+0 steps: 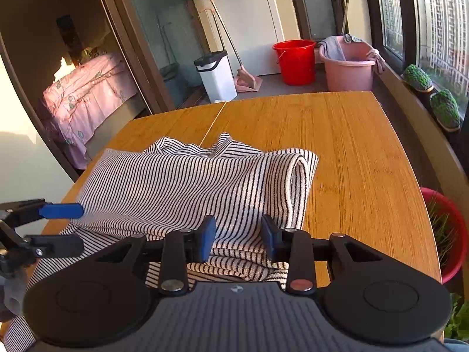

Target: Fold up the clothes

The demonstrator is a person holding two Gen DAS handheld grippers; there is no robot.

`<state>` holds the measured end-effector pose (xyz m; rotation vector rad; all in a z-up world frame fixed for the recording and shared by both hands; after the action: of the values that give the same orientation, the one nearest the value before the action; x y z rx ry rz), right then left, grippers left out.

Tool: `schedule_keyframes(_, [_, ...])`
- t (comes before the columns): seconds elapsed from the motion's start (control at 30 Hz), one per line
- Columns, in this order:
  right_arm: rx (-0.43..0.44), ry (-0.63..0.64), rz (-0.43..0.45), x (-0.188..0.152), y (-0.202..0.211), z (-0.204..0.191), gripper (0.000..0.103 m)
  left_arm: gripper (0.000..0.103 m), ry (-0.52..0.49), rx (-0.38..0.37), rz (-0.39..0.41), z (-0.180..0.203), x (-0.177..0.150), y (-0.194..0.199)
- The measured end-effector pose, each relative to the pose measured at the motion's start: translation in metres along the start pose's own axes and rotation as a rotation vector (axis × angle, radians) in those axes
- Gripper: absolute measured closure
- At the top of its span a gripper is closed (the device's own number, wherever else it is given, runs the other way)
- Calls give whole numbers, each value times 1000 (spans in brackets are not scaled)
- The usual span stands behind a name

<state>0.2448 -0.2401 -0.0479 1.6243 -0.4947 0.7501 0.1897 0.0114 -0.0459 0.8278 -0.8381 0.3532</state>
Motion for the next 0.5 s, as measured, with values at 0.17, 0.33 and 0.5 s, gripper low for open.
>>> schedule_keyframes(0.17, [6, 52, 36, -2, -1, -16, 39, 0, 53, 69, -24, -17, -1, -26])
schedule_keyframes(0.33, [-20, 128, 106, -11, 2, -24, 36, 0, -59, 116, -34, -13, -19, -36])
schedule_keyframes(0.5, [0, 122, 120, -11, 3, -23, 32, 0, -75, 113, -17, -10, -21, -34])
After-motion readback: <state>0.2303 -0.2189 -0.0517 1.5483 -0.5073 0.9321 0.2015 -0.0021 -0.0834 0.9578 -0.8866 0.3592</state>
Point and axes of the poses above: each gripper's, at about its wrist camera, not at the fingertips, and y roughly against the way its jaws point, z to its right, x to its top, the point moved 8 cm from there along -y, roughly the way its jaws point, and after that the axes turned 15 degrees about -x, right-handed, at the moved point
